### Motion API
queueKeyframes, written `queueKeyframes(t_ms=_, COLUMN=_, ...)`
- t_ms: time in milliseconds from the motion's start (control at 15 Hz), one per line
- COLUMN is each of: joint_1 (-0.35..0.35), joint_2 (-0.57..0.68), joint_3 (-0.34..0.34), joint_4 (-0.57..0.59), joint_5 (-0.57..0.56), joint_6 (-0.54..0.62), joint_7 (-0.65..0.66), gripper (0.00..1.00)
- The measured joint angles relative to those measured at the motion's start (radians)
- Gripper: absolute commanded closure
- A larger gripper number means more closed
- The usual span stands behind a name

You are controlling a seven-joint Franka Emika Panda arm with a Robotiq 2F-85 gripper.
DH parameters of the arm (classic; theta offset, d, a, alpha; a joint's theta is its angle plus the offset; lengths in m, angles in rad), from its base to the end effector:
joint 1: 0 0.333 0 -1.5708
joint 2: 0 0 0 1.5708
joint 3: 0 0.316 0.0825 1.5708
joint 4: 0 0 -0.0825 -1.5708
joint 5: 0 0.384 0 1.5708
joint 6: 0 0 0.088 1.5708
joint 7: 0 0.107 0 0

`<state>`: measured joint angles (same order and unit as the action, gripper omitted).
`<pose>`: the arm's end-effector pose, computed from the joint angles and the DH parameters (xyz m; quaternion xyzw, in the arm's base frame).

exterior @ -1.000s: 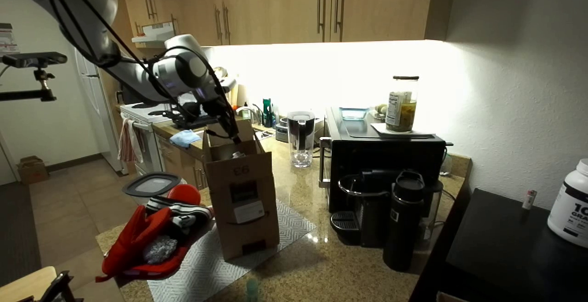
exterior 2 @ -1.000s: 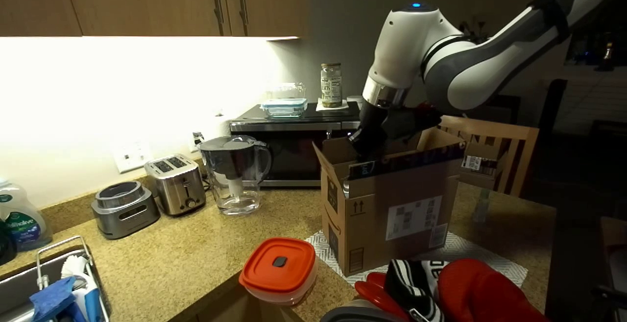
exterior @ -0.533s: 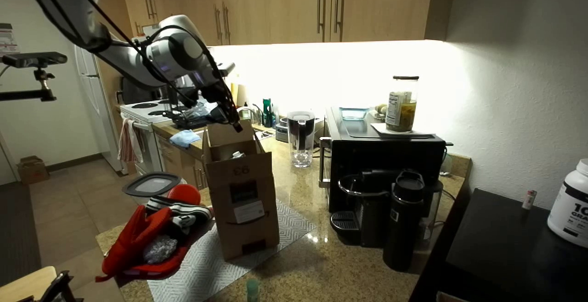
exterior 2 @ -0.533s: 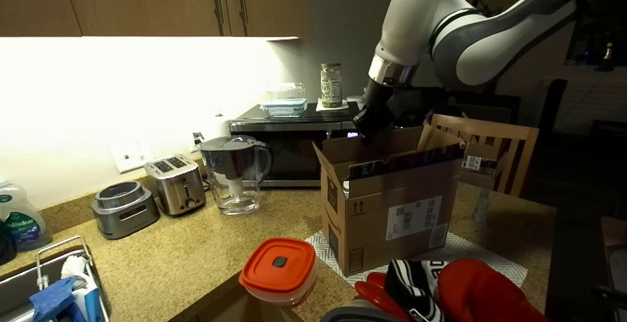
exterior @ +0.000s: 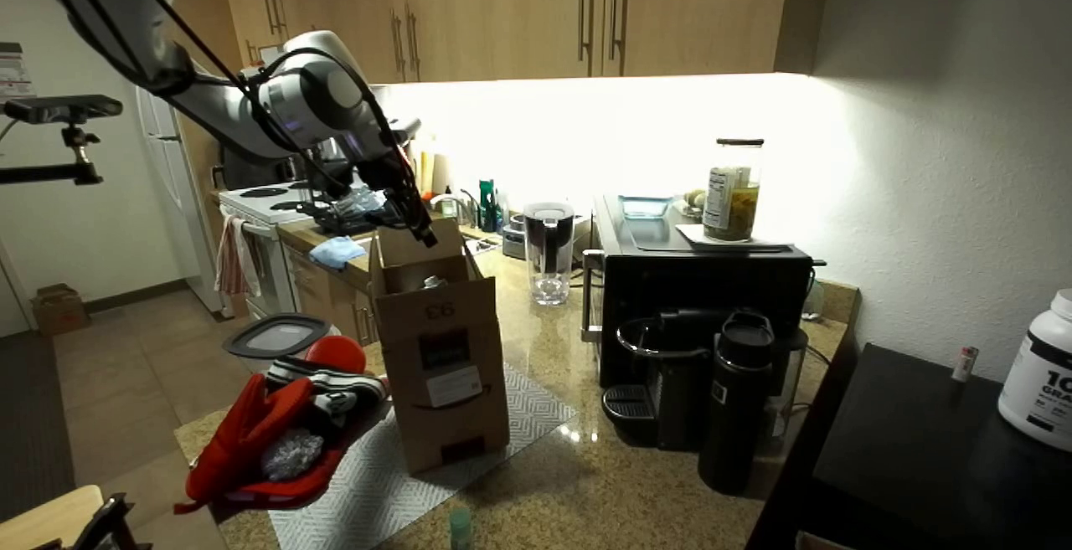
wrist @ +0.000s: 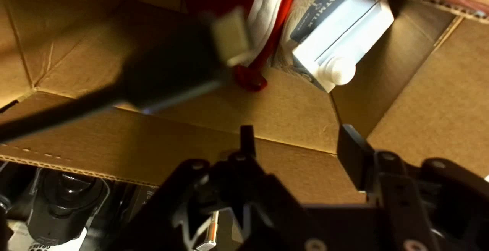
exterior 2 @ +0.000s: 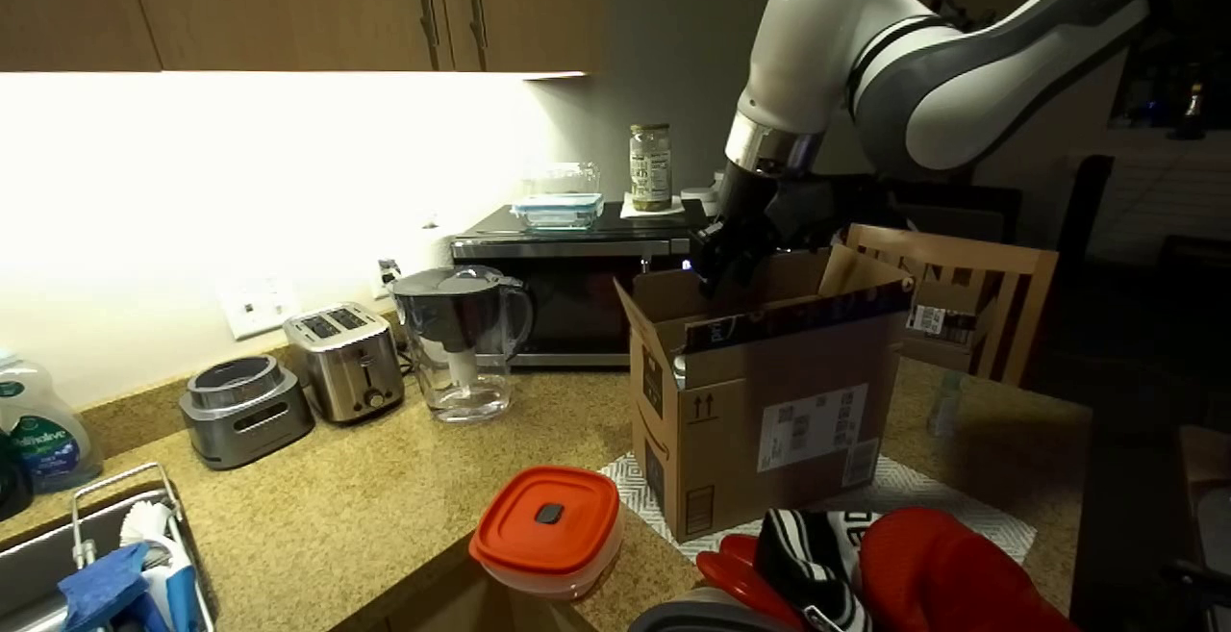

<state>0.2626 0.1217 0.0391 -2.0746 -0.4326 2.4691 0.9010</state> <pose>0.5664 0.1767 0.3993 0.9685 -0.1446 0.1964 0.0508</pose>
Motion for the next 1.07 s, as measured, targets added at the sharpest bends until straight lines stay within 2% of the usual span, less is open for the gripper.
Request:
queueKeyframes(t_ms=133, joint_1=-0.012, joint_2=0.001, joint_3=-0.001, joint_4=0.006, joint_5=0.0, joint_6=-0.001, joint_7=0.0, gripper=0.0)
queueKeyframes(t_ms=533, joint_1=-0.069, joint_2=0.017, joint_3=-0.006, joint_4=0.046, joint_5=0.002, joint_6=-0.003, joint_7=-0.104, gripper=0.0)
queueKeyframes(t_ms=1067, joint_1=-0.104, joint_2=0.058, joint_3=-0.006, joint_4=0.117, joint_5=0.149, joint_6=-0.041, joint_7=-0.427, gripper=0.0)
